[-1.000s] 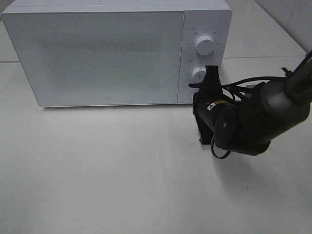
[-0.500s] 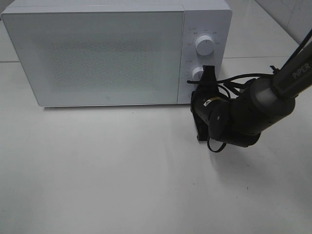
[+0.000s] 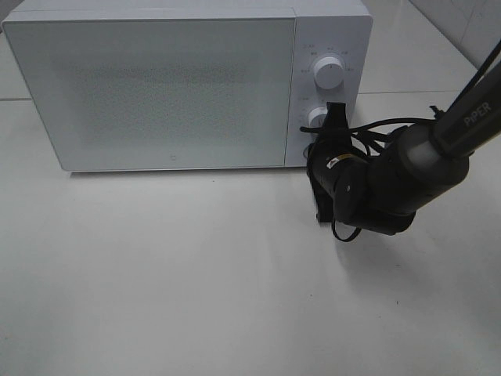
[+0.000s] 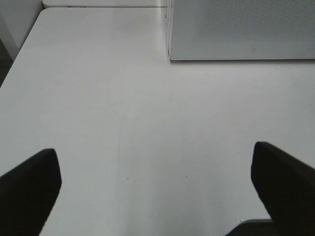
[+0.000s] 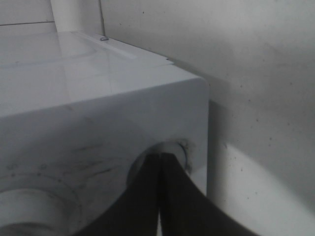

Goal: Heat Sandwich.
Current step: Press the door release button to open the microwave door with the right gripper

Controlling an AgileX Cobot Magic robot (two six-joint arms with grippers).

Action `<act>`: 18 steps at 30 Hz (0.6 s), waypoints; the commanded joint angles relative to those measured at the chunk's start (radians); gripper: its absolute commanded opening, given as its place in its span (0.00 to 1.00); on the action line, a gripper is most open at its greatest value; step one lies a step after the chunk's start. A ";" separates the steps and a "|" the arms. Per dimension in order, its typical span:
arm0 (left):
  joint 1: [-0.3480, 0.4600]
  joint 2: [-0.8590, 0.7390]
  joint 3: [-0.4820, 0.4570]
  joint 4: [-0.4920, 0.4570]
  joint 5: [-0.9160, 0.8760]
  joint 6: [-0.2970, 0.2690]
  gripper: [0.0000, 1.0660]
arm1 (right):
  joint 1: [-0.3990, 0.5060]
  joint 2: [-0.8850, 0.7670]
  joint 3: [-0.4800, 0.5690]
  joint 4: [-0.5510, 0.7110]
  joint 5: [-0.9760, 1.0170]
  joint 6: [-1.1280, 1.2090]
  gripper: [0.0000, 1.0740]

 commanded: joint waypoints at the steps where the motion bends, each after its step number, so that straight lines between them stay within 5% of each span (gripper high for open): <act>1: -0.006 -0.016 -0.001 -0.005 -0.011 -0.002 0.92 | -0.010 0.002 -0.044 -0.015 -0.101 -0.003 0.00; 18: -0.006 -0.016 -0.001 -0.005 -0.011 -0.002 0.92 | -0.037 0.057 -0.154 -0.019 -0.132 0.006 0.00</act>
